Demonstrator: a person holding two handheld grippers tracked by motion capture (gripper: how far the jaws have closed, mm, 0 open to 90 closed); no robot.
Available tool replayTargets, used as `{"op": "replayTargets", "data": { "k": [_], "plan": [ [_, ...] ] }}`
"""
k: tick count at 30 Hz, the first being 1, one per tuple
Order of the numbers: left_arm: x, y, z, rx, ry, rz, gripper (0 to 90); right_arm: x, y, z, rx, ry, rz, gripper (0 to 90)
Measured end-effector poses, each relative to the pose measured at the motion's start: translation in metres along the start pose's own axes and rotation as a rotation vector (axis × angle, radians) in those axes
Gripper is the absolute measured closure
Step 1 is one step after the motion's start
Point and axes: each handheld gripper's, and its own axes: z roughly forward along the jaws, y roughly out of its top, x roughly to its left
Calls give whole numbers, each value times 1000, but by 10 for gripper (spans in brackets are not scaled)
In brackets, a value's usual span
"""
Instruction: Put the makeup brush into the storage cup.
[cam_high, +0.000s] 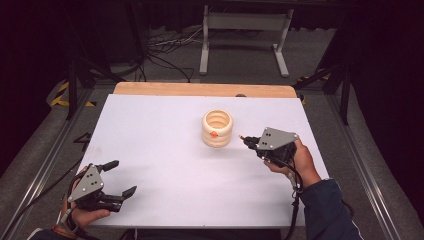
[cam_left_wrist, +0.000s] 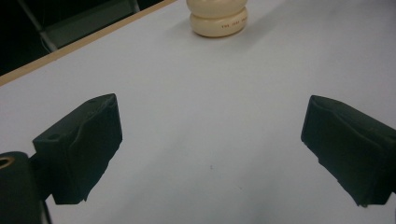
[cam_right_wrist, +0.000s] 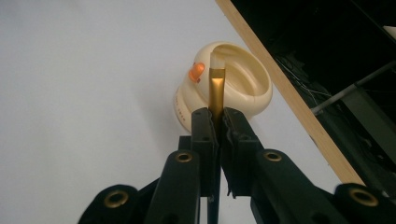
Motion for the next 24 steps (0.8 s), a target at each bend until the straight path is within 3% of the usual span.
{"op": "replayTargets", "data": {
  "k": [10, 24],
  "plan": [
    [0, 0, -2, -18, 15, -2, 59, -10, -1, 1, -107, -38, 113, 845],
    [2, 1, -6, -47, 35, -7, 76, -18, -1, 7, -229, -95, 227, 845]
  ]
}}
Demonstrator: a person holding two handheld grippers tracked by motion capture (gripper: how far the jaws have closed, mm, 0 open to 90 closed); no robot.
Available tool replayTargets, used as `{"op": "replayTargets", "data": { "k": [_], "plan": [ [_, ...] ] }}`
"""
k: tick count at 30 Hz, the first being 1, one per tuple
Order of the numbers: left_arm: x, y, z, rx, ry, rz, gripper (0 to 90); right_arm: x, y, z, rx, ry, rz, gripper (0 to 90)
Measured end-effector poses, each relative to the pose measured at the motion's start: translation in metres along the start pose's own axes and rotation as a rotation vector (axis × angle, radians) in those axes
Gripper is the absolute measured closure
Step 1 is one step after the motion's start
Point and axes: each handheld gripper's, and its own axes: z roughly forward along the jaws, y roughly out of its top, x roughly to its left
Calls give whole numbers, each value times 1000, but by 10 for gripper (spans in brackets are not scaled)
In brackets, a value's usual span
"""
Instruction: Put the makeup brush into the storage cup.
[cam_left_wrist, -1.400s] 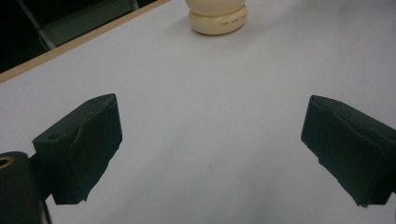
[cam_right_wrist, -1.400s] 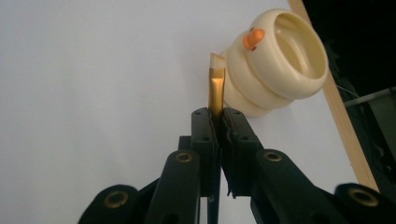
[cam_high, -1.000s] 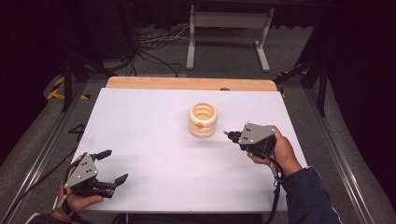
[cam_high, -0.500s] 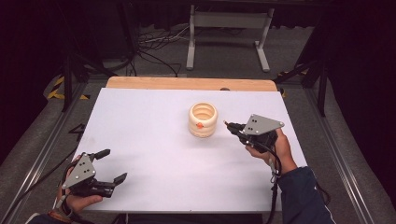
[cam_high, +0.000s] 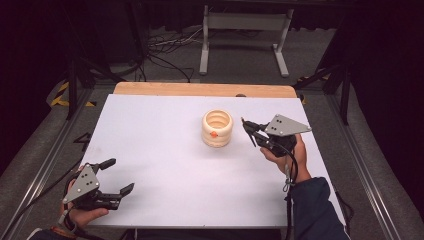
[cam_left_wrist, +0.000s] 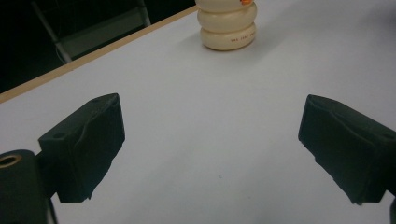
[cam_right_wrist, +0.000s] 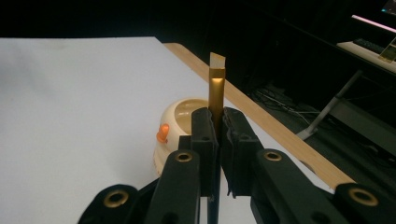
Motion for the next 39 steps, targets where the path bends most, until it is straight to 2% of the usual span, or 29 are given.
{"op": "replayTargets", "data": {
  "k": [18, 28, 39],
  "plan": [
    [2, -1, 2, -12, 21, -27, 26, -8, 6, 5, -120, -67, 99, 845],
    [2, -1, 3, -8, 19, -28, 22, -12, 14, 10, -155, -107, 117, 845],
    [2, -1, 1, -13, 25, -28, 30, -12, 25, 19, -202, -109, 145, 845]
  ]
}}
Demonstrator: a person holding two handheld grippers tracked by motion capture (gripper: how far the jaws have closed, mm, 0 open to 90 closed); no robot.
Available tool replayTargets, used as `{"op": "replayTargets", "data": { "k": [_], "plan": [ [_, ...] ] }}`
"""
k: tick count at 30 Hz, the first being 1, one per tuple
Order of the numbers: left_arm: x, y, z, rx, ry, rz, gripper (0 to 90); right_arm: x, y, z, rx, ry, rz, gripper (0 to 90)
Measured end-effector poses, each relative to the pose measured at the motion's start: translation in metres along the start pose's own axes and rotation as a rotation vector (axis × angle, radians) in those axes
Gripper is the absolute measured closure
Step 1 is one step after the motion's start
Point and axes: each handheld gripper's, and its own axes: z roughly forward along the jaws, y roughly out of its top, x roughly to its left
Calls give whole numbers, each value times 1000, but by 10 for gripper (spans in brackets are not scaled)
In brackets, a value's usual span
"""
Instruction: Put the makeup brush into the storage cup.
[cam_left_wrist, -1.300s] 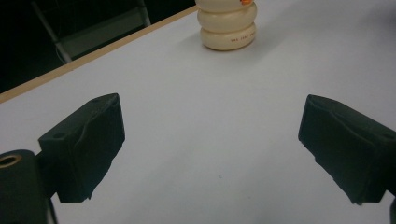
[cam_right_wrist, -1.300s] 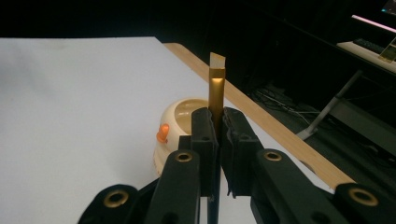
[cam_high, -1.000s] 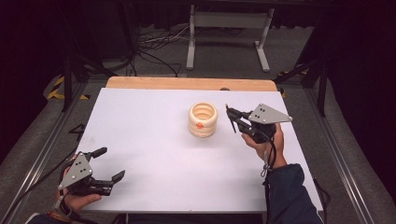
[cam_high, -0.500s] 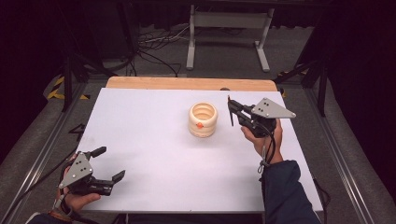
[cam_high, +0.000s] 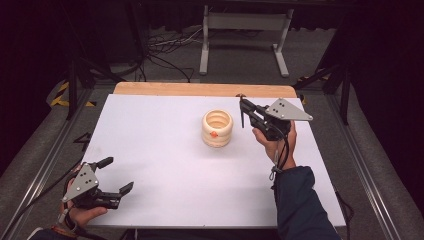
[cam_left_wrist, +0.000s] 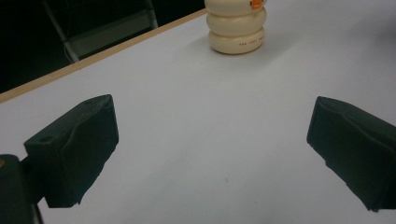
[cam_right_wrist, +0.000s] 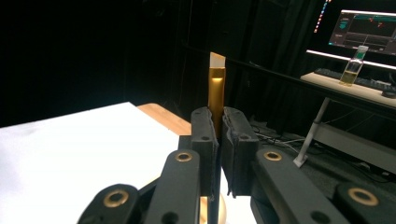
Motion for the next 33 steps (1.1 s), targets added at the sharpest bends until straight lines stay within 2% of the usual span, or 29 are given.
{"op": "replayTargets", "data": {
  "k": [12, 21, 25, 30, 33],
  "plan": [
    [-2, 0, 0, -7, -2, 2, 33, -3, 8, 15, -37, -15, 29, 845],
    [-1, 0, -1, -7, -1, -1, 37, -2, 12, 25, -41, -12, 34, 845],
    [-1, -1, 0, -9, -13, -7, 34, -3, 14, 32, -42, -6, 34, 845],
    [-1, -1, 0, -12, -19, -7, 34, -5, 10, 43, -41, -1, 64, 845],
    [0, -2, 0, -10, -20, -9, 34, -6, 10, 48, -38, 4, 65, 845]
  ]
}}
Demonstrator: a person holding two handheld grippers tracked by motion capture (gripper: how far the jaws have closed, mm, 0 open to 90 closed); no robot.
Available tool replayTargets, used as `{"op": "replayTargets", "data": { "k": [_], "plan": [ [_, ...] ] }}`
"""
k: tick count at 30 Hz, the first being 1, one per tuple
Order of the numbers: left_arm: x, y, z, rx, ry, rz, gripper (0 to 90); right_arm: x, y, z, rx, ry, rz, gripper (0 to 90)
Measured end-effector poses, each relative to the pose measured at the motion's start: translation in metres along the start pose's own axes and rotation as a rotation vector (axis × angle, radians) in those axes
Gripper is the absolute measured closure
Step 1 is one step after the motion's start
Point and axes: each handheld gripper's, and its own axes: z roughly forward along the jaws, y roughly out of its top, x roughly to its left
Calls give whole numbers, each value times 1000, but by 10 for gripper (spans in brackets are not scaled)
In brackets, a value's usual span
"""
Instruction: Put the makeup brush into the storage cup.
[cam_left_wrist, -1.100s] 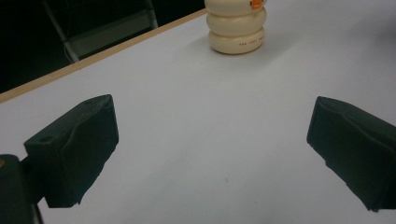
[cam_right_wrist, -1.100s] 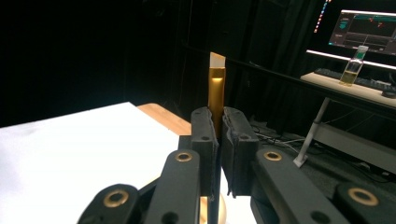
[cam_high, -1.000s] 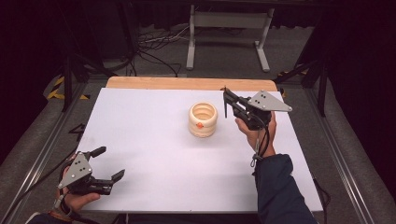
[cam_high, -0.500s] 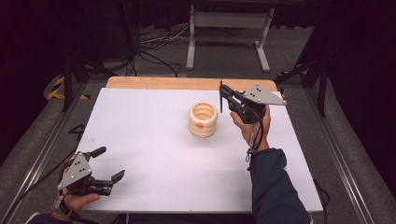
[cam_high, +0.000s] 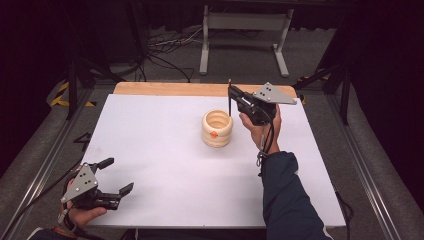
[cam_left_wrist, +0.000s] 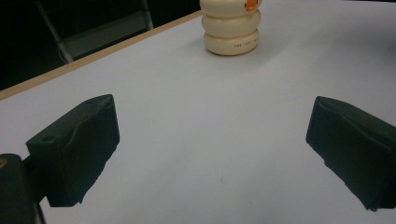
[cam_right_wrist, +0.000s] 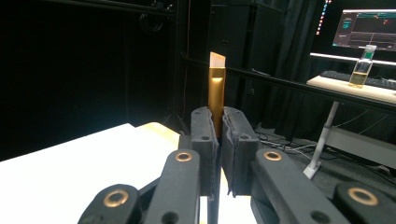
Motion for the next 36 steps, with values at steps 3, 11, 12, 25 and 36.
{"op": "replayTargets", "data": {
  "k": [3, 11, 12, 25, 36],
  "plan": [
    [0, 0, 0, -1, 4, 1, 34, 0, 0, 7, 0, 2, 12, 845],
    [0, 0, 1, 1, -8, 5, 33, 2, -4, 18, 8, -5, 9, 845],
    [0, 0, 1, 1, -9, 7, 33, 1, -4, 19, 9, -7, 8, 844],
    [0, 0, 1, -6, -8, 0, 32, 1, -14, 31, -5, -4, 73, 845],
    [0, 0, 0, -5, -9, 2, 34, 3, -24, 38, 0, 7, 89, 845]
  ]
}}
